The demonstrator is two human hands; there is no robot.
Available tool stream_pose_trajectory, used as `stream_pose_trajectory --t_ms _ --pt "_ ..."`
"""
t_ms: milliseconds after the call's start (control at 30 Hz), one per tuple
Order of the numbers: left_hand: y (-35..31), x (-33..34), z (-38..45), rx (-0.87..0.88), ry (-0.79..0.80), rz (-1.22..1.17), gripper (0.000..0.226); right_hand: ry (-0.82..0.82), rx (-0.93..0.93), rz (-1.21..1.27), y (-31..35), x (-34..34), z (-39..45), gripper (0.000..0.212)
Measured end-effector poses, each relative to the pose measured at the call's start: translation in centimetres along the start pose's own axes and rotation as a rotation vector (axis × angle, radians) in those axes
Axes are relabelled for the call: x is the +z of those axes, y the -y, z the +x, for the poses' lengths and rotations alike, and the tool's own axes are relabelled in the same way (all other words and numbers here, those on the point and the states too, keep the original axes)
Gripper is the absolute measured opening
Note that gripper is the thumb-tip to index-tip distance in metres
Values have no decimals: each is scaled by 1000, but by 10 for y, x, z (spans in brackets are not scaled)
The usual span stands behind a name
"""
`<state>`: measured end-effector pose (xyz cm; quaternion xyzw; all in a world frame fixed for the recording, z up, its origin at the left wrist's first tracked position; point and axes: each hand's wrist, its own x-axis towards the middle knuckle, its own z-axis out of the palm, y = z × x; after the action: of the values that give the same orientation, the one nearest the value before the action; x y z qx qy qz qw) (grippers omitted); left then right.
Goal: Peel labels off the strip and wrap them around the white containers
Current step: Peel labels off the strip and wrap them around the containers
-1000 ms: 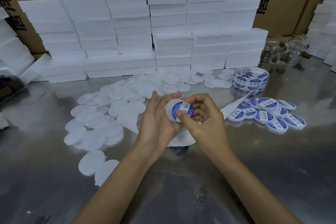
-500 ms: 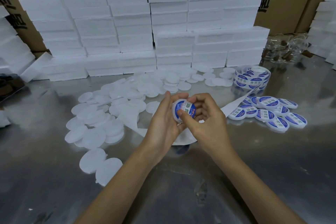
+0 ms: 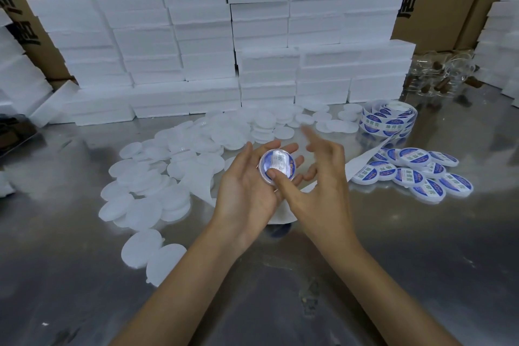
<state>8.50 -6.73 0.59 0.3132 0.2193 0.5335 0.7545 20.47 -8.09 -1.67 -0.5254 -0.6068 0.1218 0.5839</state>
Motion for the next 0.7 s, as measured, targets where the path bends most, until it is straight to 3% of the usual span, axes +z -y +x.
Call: stream_pose_trajectory --t_ms 67,200,267,600,700 --pt "-1 -1 0 -11 9 -53 48 -12 67 -5 0 -2 2 83" --pt "1 4 -2 -29 73 -62 47 10 102 -251 -4 -2 0 62" --pt "3 6 -3 -61 118 -65 46 31 112 -297 -4 -2 -1 62" --pt "5 4 -3 -80 202 74 51 -35 126 -256 -16 -2 3 64" --pt "4 1 -1 -39 151 291 39 -35 151 -221 -20 -3 5 60"
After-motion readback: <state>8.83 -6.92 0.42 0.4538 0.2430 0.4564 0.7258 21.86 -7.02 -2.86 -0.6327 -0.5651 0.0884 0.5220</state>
